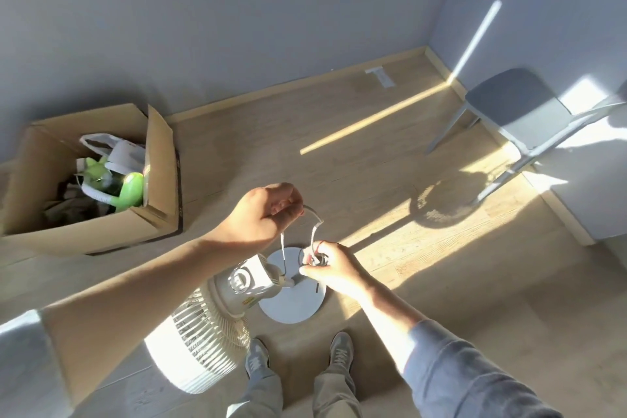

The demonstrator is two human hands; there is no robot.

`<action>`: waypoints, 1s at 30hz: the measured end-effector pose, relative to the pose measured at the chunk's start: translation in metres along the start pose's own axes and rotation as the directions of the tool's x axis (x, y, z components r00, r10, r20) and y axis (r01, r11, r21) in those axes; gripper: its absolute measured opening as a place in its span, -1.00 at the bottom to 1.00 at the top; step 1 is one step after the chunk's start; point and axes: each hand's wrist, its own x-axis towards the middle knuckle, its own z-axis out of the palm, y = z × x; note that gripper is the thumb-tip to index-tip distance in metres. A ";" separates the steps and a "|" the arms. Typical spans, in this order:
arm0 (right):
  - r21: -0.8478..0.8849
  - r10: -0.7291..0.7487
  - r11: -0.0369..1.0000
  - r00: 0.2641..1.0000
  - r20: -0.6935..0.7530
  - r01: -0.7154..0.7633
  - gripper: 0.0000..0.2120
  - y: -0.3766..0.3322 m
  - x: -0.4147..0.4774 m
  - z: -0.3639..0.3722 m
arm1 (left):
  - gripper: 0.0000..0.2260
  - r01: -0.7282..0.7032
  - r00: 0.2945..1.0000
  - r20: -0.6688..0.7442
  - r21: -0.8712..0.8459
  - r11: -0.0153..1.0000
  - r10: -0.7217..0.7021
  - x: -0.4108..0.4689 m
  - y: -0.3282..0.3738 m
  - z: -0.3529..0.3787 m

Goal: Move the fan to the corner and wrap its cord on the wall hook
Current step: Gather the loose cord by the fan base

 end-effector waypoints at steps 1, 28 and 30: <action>0.005 0.008 1.000 1.000 -0.010 -0.007 -0.87 0.000 0.000 0.000 | -0.89 0.002 1.000 -0.019 0.014 1.000 -0.002 0.001 -0.003 -0.003; -0.262 -0.028 0.960 0.904 -0.426 -0.094 -0.77 -0.026 -0.064 -0.148 | -0.75 0.147 0.972 -0.225 0.368 0.918 -0.066 0.001 -0.063 -0.024; -0.443 0.013 0.879 0.937 -0.348 -0.177 -0.85 -0.042 -0.067 -0.151 | -0.79 0.141 0.970 -0.237 0.374 0.917 -0.053 -0.003 -0.063 -0.026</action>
